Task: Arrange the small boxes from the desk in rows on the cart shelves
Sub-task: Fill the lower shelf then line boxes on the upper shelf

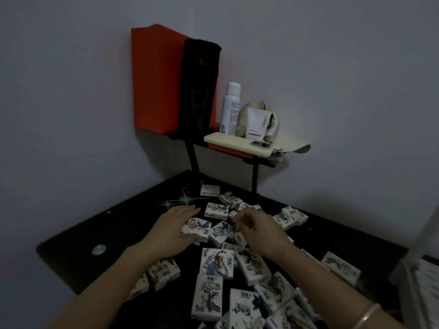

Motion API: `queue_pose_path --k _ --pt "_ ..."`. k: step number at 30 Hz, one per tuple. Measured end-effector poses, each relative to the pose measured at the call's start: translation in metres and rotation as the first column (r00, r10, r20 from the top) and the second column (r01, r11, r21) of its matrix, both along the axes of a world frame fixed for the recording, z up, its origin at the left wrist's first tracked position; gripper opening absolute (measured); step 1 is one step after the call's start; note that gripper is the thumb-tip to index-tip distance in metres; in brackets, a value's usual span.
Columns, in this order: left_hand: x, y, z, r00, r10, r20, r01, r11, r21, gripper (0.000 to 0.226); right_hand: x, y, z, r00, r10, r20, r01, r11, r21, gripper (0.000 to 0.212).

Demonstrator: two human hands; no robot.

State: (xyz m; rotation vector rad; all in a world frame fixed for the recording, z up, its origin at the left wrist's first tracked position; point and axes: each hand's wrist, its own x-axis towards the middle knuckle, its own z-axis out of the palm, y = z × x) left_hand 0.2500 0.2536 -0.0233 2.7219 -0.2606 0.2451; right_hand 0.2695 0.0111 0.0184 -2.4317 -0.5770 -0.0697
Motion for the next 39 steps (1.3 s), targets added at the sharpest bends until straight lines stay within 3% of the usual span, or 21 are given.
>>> queue_pose_path --k 2,4,7,10,13,15,17,20,24,27,32,36,39 --pt "0.009 0.002 -0.004 0.999 0.015 -0.03 -0.016 1.0 -0.009 0.067 0.012 0.005 -0.005 1.0 0.0 0.002 0.0 1.0 0.008 0.023" --pt "0.011 0.006 -0.008 0.998 0.067 0.012 -0.065 0.992 -0.111 0.061 0.022 0.012 -0.01 1.0 0.014 0.009 -0.014 1.0 0.0 0.023" --pt "0.006 0.02 -0.013 0.963 0.262 0.065 -0.24 0.941 -0.239 0.055 0.035 0.028 -0.016 0.996 0.057 0.072 -0.051 0.995 -0.085 0.025" --pt "0.003 0.041 -0.022 0.912 0.402 -0.078 -0.404 0.853 -0.331 0.046 0.044 0.05 -0.021 0.984 0.105 0.142 -0.078 0.98 -0.182 0.029" --pt "0.003 0.054 -0.018 0.903 0.314 -0.292 -0.428 0.701 -0.571 0.043 0.049 0.074 -0.028 0.982 0.105 0.155 -0.041 0.928 -0.371 0.037" --pt "0.003 0.057 -0.013 0.901 0.271 -0.339 -0.432 0.637 -0.638 0.043 0.051 0.084 -0.03 0.996 0.074 0.055 -0.03 0.826 -0.563 0.058" --pt "0.003 0.055 -0.012 0.906 0.271 -0.326 -0.423 0.617 -0.663 0.044 0.054 0.089 -0.03 0.997 0.042 -0.066 -0.074 0.781 -0.62 0.069" --pt "-0.002 0.049 -0.018 0.916 0.286 -0.279 -0.399 0.592 -0.701 0.043 0.056 0.09 -0.029 0.995 0.048 -0.086 -0.087 0.836 -0.542 0.061" --pt "-0.014 0.048 -0.008 0.935 0.3 -0.189 -0.326 0.52 -0.79 0.047 0.042 0.089 -0.019 0.995 0.094 -0.04 -0.1 0.979 -0.177 0.042" --pt "-0.029 0.046 0.011 0.958 0.24 -0.158 -0.268 0.545 -0.794 0.063 0.02 0.082 -0.003 0.994 0.101 0.042 -0.101 0.995 -0.006 0.045" --pt "-0.061 0.016 0.052 0.993 0.066 -0.102 -0.122 0.586 -0.801 0.067 -0.031 0.038 0.031 0.978 0.119 0.17 -0.131 0.99 0.06 0.061" --pt "-0.086 -0.022 0.085 0.996 -0.079 -0.042 0.013 0.591 -0.807 0.058 -0.075 -0.008 0.07 0.985 0.141 0.101 -0.142 0.99 -0.003 0.032" --pt "-0.101 -0.056 0.111 0.979 -0.205 -0.017 0.106 0.574 -0.812 0.049 -0.12 -0.041 0.105 0.985 0.092 0.143 -0.088 0.996 -0.035 0.025"
